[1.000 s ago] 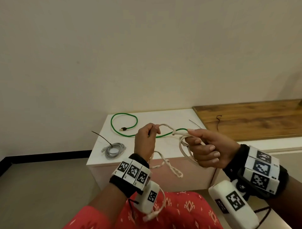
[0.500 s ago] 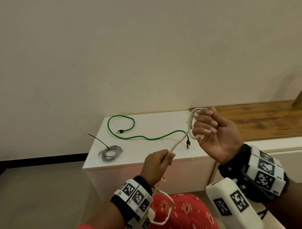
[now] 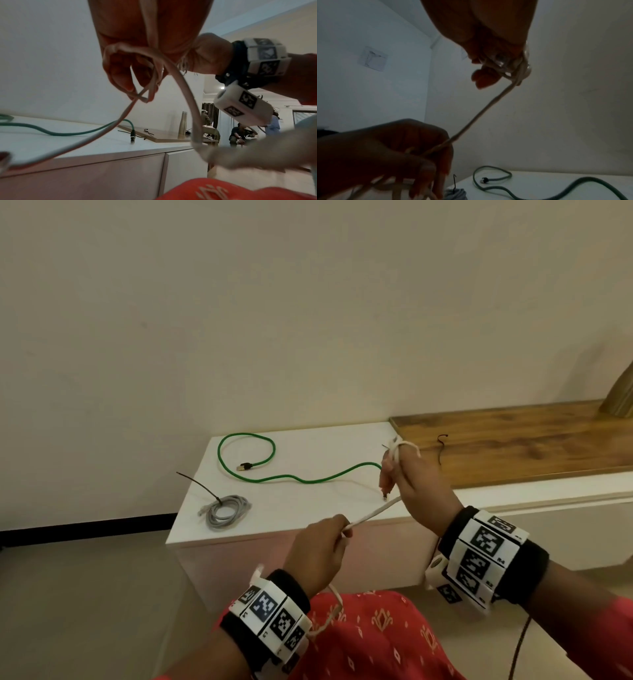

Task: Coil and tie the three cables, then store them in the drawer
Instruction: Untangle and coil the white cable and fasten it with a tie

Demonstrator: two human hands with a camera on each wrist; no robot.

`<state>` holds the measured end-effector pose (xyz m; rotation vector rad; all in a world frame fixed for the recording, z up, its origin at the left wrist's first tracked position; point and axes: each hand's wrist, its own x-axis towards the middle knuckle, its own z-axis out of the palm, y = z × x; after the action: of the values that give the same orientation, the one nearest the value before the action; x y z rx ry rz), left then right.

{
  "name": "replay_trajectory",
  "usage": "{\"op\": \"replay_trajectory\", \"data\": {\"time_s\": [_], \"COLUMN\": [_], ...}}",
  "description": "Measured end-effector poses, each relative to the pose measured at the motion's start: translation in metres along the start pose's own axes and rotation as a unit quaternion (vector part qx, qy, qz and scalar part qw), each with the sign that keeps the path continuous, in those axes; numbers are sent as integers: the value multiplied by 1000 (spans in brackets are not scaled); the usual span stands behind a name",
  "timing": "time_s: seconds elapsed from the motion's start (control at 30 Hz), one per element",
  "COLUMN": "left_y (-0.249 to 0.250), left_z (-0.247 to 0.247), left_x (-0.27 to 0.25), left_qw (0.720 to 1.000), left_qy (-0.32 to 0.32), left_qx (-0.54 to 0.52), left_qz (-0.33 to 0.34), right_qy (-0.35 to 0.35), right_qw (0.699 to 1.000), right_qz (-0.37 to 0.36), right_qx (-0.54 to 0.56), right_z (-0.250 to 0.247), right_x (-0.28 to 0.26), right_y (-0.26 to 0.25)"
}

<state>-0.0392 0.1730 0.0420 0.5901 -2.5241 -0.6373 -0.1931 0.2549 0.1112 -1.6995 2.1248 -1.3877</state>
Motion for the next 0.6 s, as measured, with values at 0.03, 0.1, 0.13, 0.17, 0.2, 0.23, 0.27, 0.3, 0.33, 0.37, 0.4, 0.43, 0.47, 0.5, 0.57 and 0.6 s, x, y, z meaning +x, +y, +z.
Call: {"op": "replay_trajectory", "data": {"time_s": [0.03, 0.1, 0.13, 0.17, 0.2, 0.23, 0.27, 0.3, 0.33, 0.37, 0.4, 0.43, 0.47, 0.5, 0.57, 0.6], "left_y": [-1, -1, 0, 0, 0, -1, -1, -3, -4, -6, -8, -11, -14, -17, -27, -31], "left_z": [-2, -5, -7, -8, -10, -11, -12, -13, -14, -15, -17, -18, -20, -22, -25, -26], "left_x": [0, 2, 2, 2, 2, 3, 4, 4, 5, 6, 7, 8, 8, 8, 8, 7], "left_qw": [1000, 999, 999, 998, 996, 994, 993, 991, 991, 991, 991, 991, 991, 990, 986, 983], "left_qy": [15, 34, 44, 55, 69, 85, 98, 106, 110, 114, 119, 125, 130, 135, 134, 134], "left_qx": [0, -3, -16, -36, -55, -67, -73, -76, -74, -66, -53, -35, -14, 14, 91, 119], "left_qz": [6, 17, 19, 19, 15, 9, 2, 0, 4, 15, 26, 36, 38, 38, 41, 42], "right_qy": [-25, -81, -109, -134, -157, -185, -217, -257, -299, -340, -378, -411, -436, -454, -463, -452], "right_qw": [998, 987, 979, 971, 962, 950, 939, 929, 918, 908, 895, 883, 873, 866, 853, 841], "right_qz": [13, 43, 54, 64, 75, 88, 96, 101, 105, 114, 129, 148, 168, 188, 234, 258], "right_qx": [-52, -132, -161, -187, -213, -237, -249, -247, -237, -219, -198, -174, -139, -89, 61, 149], "right_z": [2, 4, 5, 6, 6, 6, 6, 6, 5, 5, 5, 5, 4, 2, -1, -3], "right_x": [-1, -1, -2, -2, -3, -4, -5, -5, -6, -6, -7, -6, -6, -6, -5, -4], "right_y": [1, 2, 1, 2, 2, 2, 2, 1, 2, 2, 2, 1, 0, -1, -2, -2]}}
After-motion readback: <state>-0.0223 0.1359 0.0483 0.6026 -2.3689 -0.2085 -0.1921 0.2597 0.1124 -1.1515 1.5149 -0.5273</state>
